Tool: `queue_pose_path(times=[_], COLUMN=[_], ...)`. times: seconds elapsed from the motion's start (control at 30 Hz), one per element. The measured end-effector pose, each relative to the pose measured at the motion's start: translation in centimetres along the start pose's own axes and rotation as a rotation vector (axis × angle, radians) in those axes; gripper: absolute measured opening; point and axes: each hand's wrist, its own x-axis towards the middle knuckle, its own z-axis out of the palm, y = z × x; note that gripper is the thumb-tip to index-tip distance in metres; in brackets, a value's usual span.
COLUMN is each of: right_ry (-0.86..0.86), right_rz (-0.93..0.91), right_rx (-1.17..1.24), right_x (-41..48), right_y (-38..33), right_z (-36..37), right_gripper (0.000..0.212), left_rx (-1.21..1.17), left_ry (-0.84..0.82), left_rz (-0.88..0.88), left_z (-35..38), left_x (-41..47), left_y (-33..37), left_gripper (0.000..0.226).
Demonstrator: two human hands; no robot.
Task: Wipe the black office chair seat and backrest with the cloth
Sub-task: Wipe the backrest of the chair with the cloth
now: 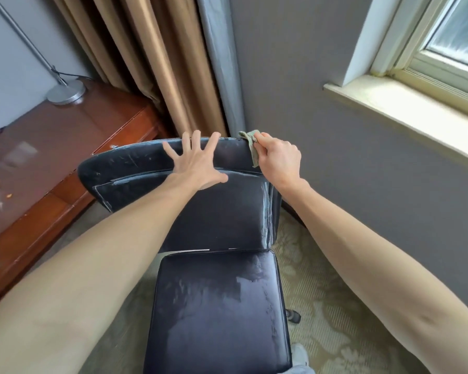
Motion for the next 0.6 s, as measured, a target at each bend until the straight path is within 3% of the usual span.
queue_pose_path(times=[0.1, 0.37, 0.6], right_ry=[-0.069, -0.035, 0.073], right_rz=[-0.024, -0.1, -0.051], right_rx=[-0.032, -0.008, -0.11], right_x=[1.1, 0.9, -1.3], right_y=[-1.6, -4.7, -0.6], right_z=[0.3, 0.8, -0.2], right_gripper=[0.026, 0.024, 0.03], left_rx=[-0.011, 0.005, -0.018], left_ry=[0.008, -0.027, -0.071], left_rz=[-0.007, -0.023, -0.022], left_z=[0.1, -1.4, -1.3], left_x=[0.1, 0.4, 0.2], left_y=[0.1, -2.3, -4.8], left_gripper=[0.104, 0.114, 0.093])
